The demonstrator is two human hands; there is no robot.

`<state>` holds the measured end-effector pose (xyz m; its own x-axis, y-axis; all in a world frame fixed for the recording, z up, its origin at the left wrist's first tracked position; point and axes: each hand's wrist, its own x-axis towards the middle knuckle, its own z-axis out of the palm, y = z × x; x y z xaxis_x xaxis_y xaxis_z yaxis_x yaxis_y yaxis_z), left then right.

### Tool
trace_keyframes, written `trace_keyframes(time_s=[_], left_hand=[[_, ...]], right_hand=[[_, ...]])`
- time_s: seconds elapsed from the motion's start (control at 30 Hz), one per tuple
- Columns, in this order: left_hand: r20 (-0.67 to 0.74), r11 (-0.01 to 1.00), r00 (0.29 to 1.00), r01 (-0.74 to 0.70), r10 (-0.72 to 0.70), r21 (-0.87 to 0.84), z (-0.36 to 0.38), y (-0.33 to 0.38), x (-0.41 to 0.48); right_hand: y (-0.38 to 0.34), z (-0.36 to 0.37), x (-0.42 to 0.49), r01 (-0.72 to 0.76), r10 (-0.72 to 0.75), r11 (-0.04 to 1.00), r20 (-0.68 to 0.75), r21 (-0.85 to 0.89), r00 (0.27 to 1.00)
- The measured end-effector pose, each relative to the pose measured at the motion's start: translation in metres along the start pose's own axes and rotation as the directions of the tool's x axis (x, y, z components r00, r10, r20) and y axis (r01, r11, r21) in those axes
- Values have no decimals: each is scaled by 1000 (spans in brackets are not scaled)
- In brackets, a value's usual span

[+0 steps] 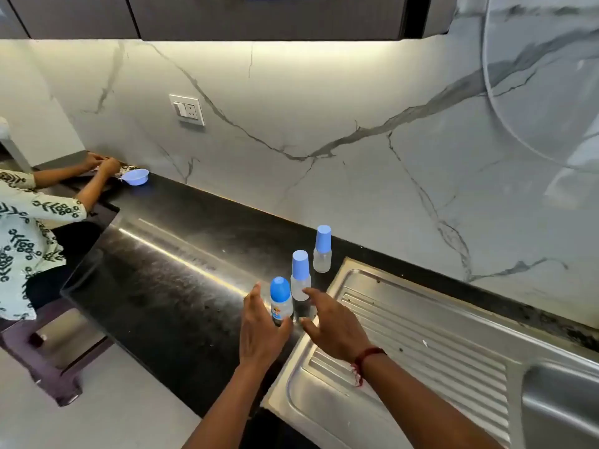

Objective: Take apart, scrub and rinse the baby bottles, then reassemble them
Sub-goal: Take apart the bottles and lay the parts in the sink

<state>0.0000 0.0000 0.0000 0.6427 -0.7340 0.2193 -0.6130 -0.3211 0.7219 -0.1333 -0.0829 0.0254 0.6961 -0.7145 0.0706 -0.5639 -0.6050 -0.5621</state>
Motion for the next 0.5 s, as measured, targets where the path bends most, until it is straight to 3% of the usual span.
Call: trace_keyframes(time_s=[0.2, 0.5], left_hand=[[52, 981, 983, 181, -178, -66, 19, -11, 21], [39, 962, 968, 251, -249, -105, 48, -32, 50]], right_hand=[[-9, 11, 42, 12, -12, 999, -2, -53, 1000], [-3, 28, 86, 12, -8, 993, 35, -116, 999]])
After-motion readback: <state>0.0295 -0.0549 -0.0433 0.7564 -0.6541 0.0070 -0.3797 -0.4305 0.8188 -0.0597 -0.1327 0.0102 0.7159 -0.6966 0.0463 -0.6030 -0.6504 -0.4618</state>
